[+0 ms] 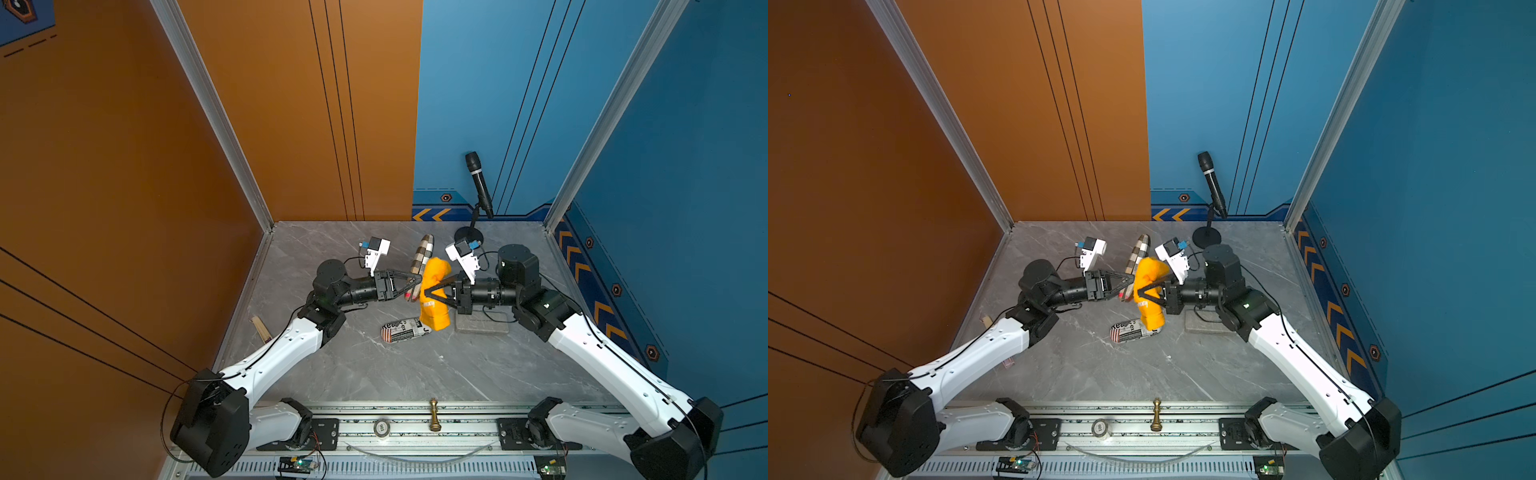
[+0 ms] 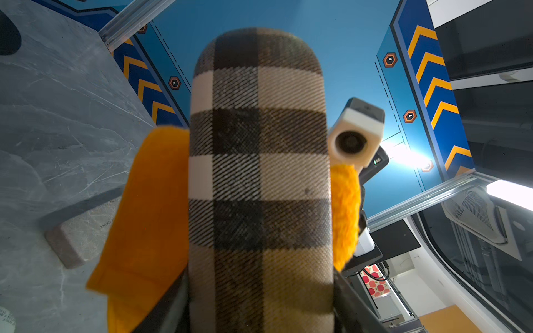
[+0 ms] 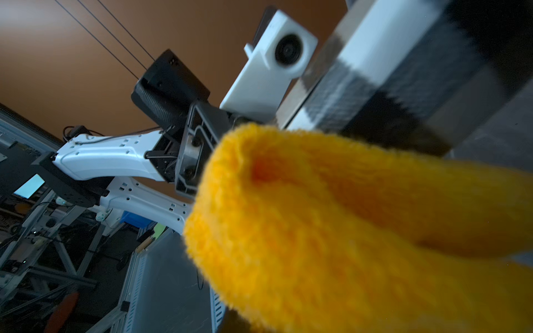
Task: Wipe the eyeglass case
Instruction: Wipe the dirt from the eyeglass case.
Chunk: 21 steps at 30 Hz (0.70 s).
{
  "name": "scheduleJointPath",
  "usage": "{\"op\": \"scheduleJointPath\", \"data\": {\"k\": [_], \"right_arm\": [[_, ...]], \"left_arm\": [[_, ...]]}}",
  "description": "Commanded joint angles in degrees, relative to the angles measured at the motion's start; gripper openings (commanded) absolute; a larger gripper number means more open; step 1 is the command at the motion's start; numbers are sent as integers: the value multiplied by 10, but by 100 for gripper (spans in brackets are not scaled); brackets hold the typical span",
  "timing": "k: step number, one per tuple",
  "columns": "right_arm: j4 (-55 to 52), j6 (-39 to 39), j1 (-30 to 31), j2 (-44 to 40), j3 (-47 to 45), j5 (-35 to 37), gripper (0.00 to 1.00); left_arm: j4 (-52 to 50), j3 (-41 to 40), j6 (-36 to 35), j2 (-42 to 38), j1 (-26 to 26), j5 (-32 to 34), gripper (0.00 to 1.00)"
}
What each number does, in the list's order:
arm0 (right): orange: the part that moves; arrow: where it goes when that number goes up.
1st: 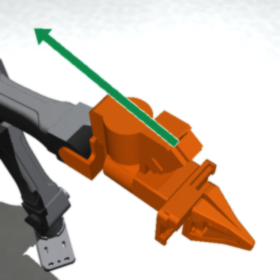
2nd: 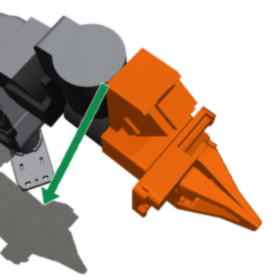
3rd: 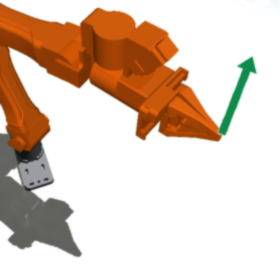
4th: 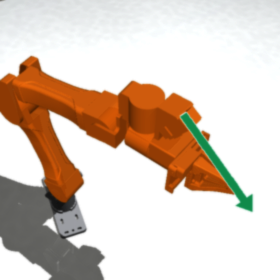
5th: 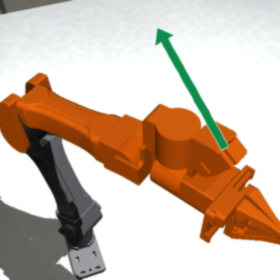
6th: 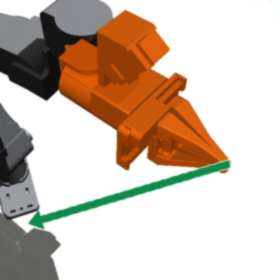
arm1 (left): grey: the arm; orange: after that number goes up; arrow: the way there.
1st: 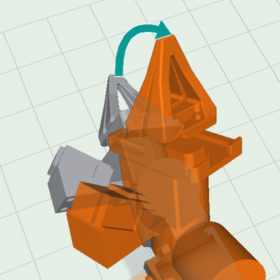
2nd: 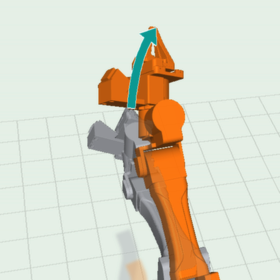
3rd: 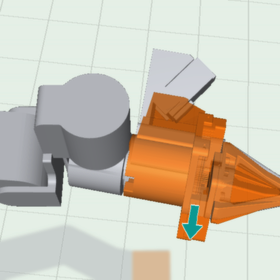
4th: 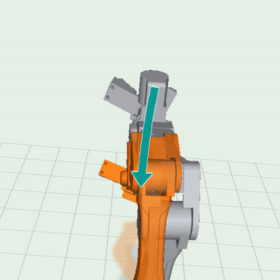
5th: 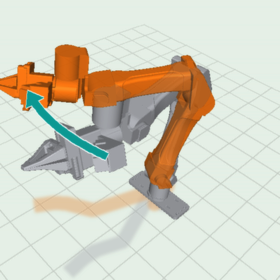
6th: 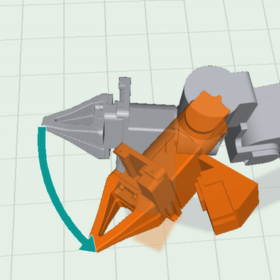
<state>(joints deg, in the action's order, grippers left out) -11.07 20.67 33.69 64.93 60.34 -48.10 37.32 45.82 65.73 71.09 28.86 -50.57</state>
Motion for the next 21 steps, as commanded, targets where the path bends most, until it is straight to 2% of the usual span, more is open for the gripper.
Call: {"op": "scheduleJointPath", "data": {"k": [1, 8, 11, 13, 16, 21], "right_arm": [[42, 10, 17, -10, 5, -19, 0], [64, 21, -96, 78, 99, -48, 0], [79, 32, -117, 108, 140, -49, 0], [68, 24, -120, 118, 161, -49, 0], [-12, -33, -113, 119, 183, -41, 0], [-79, -84, -71, 85, 137, -11, 0]], "left_arm": [[60, 17, 13, 5, 1, -30, 41], [80, 13, 29, 9, 9, -50, 41], [80, 7, 29, 7, 14, -52, 41], [80, 3, 30, 4, 14, -53, 41], [80, 1, 32, -1, 10, -57, 41], [81, 0, 33, 4, -1, -58, 41]]}}
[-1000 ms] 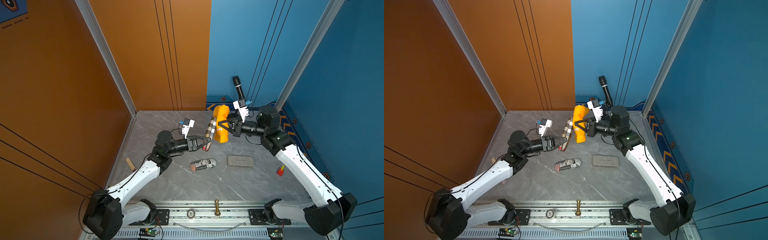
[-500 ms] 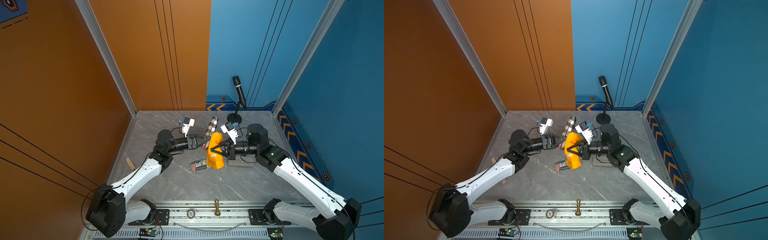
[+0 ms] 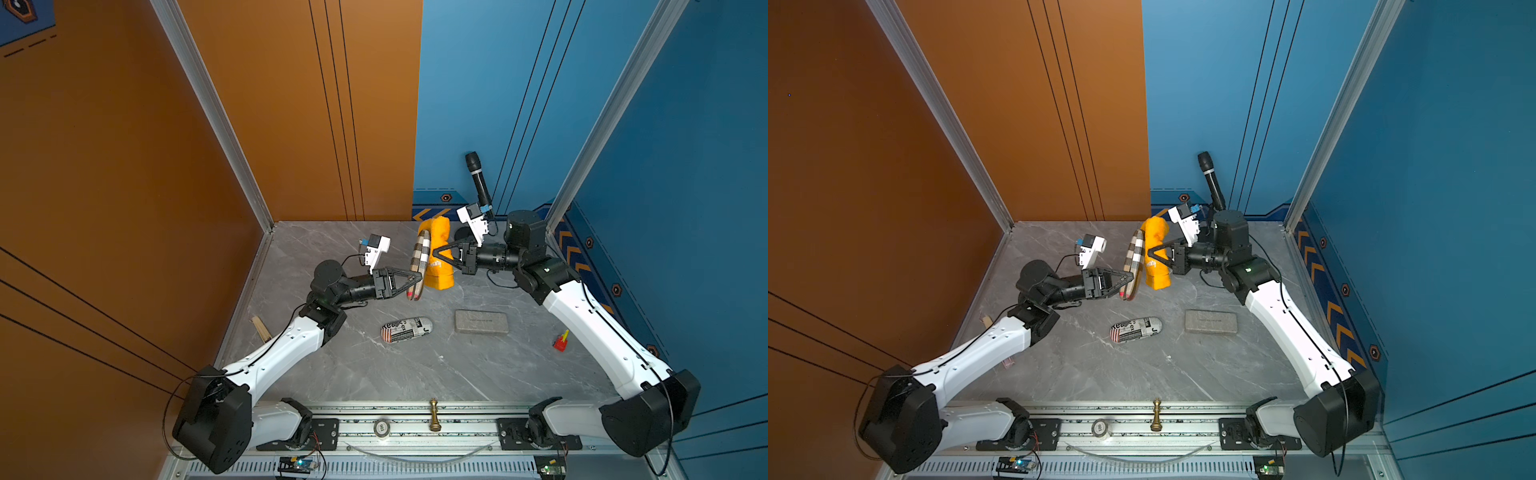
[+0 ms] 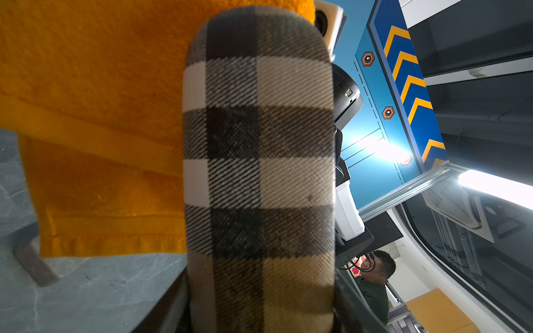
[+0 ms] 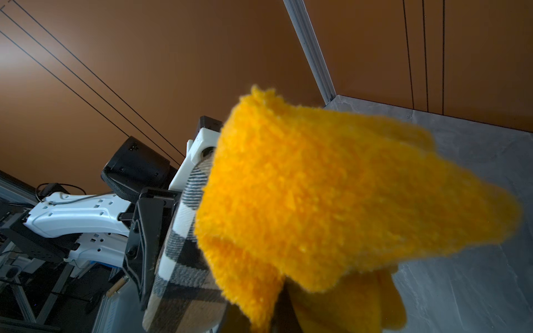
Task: Wipe the eyeglass case
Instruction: Wipe the dirt from the eyeglass case.
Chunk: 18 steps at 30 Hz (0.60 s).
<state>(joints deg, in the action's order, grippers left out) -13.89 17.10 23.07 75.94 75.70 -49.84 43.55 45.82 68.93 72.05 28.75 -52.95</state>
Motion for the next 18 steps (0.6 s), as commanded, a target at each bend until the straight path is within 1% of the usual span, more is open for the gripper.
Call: {"op": "scheduleJointPath", "data": {"k": [1, 4, 8, 11, 13, 16, 18], "right_arm": [[-66, -59, 48, -33, -27, 18, 0], [-74, -63, 95, -63, -67, 52, 0], [-5, -7, 151, -91, -125, 69, 0], [54, 35, 182, -90, -152, 71, 0], [80, 51, 186, -87, -163, 75, 0], [94, 63, 175, -97, -166, 80, 0], [102, 75, 147, -109, -163, 73, 0]], "left_arm": [[19, -1, -2, -6, -3, -29, 41], [19, -10, -9, -6, -13, 4, 41], [27, -8, -14, 5, -10, 35, 41], [39, -9, -20, 9, -5, 66, 41], [53, -9, -12, 13, -5, 77, 41], [61, -10, -5, 14, -6, 77, 41], [60, -17, -8, 10, -7, 86, 41]]}}
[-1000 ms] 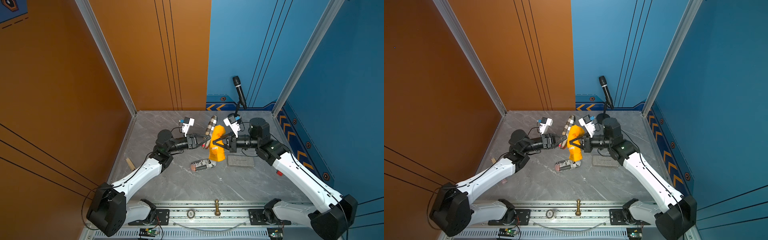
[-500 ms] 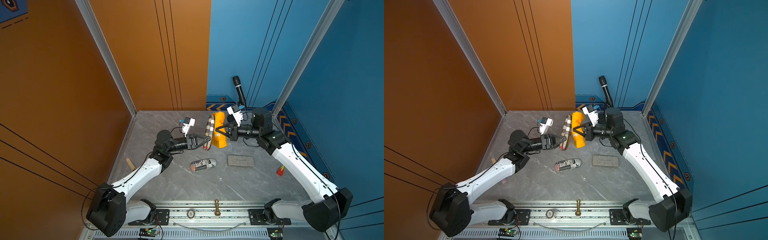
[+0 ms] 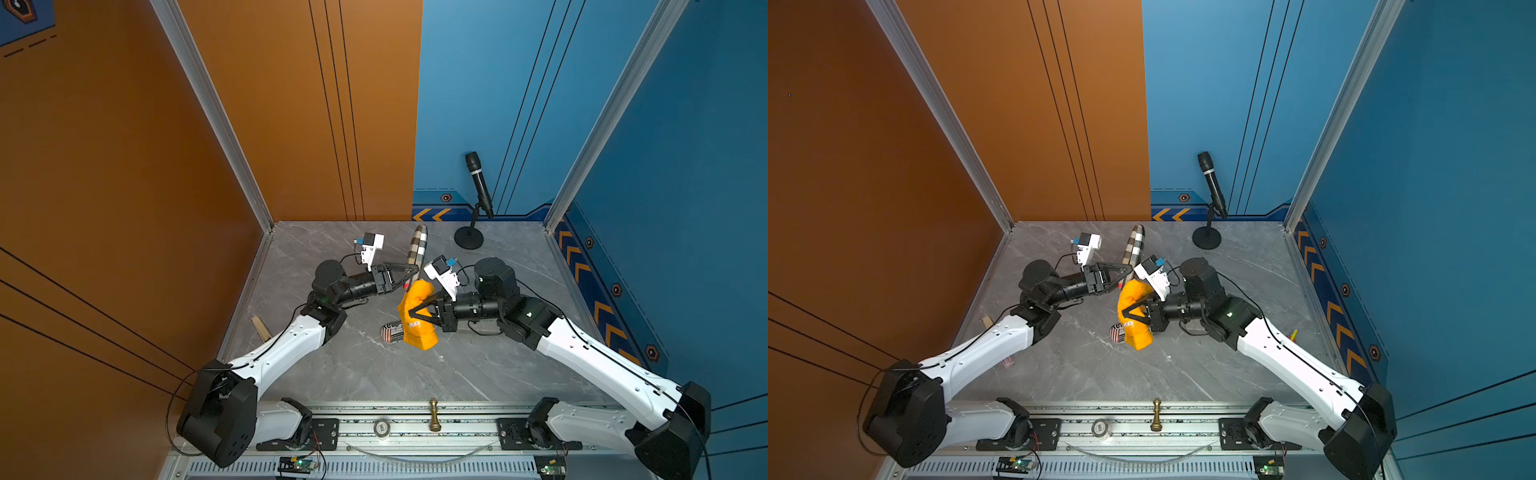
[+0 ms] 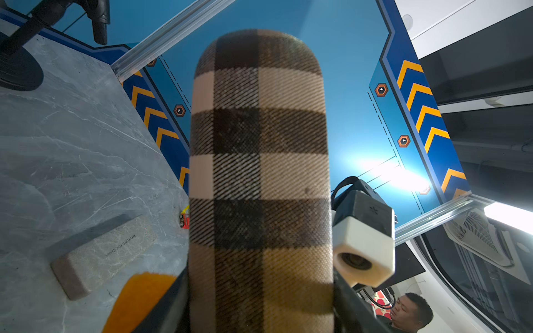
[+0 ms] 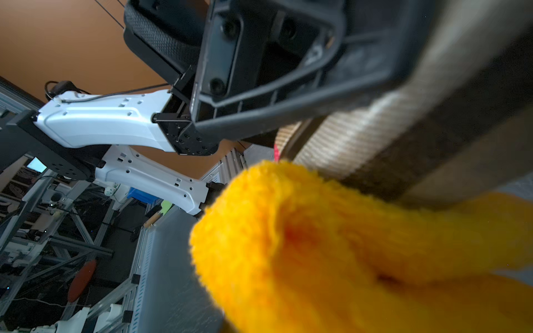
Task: Wipe the eyeglass case
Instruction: Wipe the dirt from the eyeglass case.
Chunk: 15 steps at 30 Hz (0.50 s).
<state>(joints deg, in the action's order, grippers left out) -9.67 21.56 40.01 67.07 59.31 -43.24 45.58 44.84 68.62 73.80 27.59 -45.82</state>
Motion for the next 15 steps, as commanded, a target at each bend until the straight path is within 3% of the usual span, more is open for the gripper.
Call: {"op": "scheduleJointPath", "data": {"k": [1, 15], "right_arm": [[59, 35, -32, -29, 4, 3, 0], [-38, 57, -180, -89, -14, 38, 0]], "left_arm": [[35, -10, -9, -8, 2, 19, 41], [-224, 50, -166, 4, 14, 140, 42]]}}
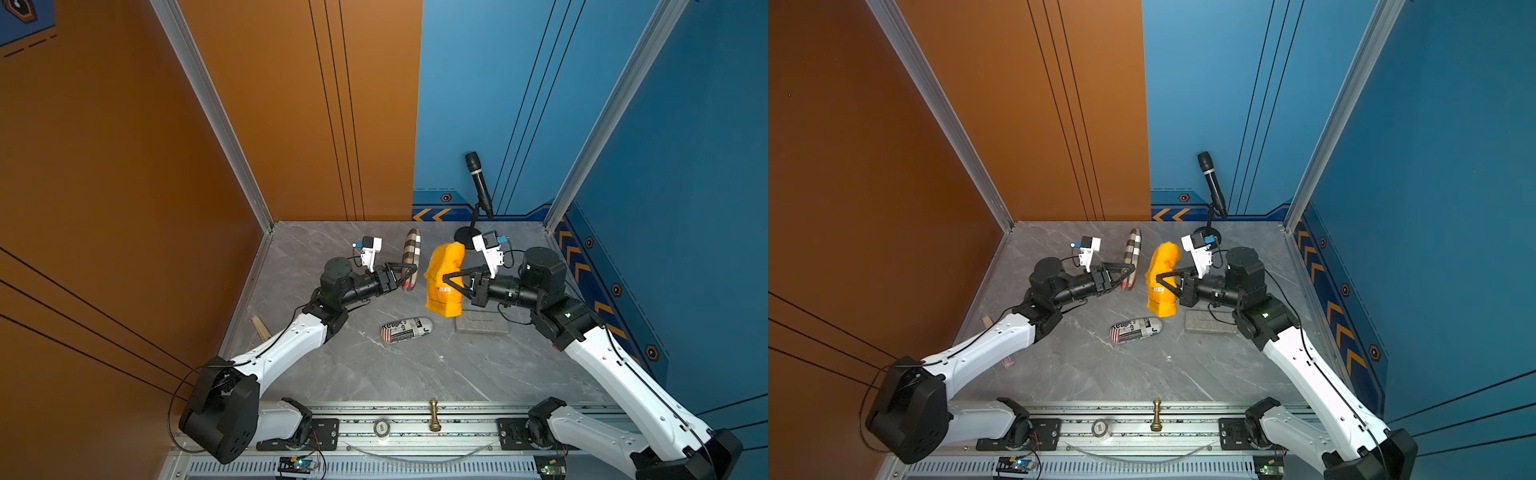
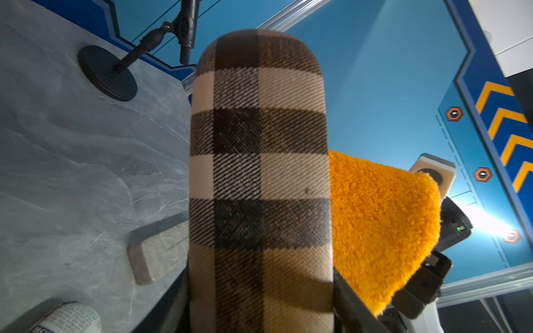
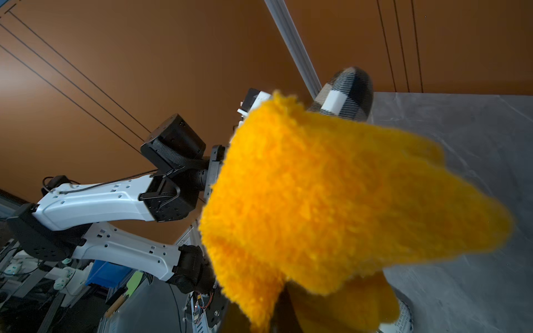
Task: Wipe the eyeglass case
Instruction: Wipe the dirt from the eyeglass case, then place the eyeglass case at the center of the board.
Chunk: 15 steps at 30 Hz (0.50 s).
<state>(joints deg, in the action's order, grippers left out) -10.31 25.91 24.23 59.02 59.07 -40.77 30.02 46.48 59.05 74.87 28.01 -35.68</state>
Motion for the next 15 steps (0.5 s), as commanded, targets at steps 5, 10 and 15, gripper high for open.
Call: {"op": "scheduleJointPath", "data": {"k": [5, 10, 15], "right_arm": [[-42, 15, -76, -14, -25, 5, 0], [-54, 15, -119, -2, -24, 5, 0], [-55, 16, -135, 9, -26, 5, 0]], "left_arm": [[-239, 84, -158, -10, 31, 125, 42], [-393, 116, -188, 5, 35, 270, 42], [-483, 149, -169, 43, 46, 403, 42]]}}
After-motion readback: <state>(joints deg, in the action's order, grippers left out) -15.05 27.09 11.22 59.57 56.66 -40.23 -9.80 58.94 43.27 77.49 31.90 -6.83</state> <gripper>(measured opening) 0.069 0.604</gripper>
